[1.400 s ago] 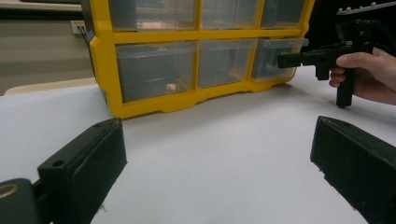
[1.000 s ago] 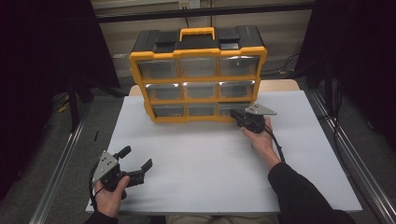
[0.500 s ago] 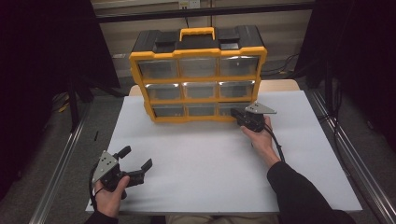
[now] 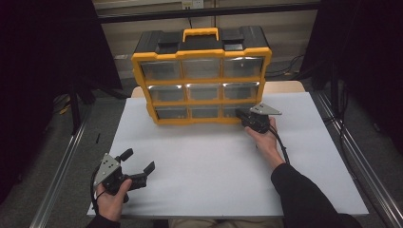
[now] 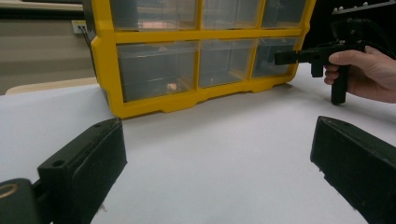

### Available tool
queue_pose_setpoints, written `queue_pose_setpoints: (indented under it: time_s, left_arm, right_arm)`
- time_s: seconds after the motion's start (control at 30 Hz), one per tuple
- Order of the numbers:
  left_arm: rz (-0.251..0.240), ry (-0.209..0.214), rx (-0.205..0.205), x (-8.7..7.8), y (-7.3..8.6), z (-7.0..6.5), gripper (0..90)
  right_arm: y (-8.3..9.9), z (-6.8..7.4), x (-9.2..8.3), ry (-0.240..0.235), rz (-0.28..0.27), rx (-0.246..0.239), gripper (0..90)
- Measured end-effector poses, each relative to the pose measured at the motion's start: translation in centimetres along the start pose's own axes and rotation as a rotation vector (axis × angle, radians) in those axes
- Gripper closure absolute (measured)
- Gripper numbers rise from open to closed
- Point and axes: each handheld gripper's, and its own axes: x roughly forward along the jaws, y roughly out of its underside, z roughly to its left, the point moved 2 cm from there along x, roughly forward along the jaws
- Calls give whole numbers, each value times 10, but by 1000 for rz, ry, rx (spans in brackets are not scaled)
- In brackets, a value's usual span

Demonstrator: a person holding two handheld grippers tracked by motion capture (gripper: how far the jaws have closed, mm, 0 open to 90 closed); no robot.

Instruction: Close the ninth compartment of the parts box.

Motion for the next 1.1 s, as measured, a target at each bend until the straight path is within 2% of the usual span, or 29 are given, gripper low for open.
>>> queue_pose_setpoints:
  time_s: [0.23, 0.83, 1.1]
  left_arm:
    - [0, 0, 0, 0, 0, 0, 33]
    - [2, -2, -2, 0, 0, 0, 35]
    - [1, -2, -4, 0, 0, 1, 35]
  right_arm:
    - [-1, -2, 1, 6, 1, 7, 900]
    - [0, -3, 3, 20, 21, -14, 900]
    - [-1, -2, 1, 14, 23, 15, 900]
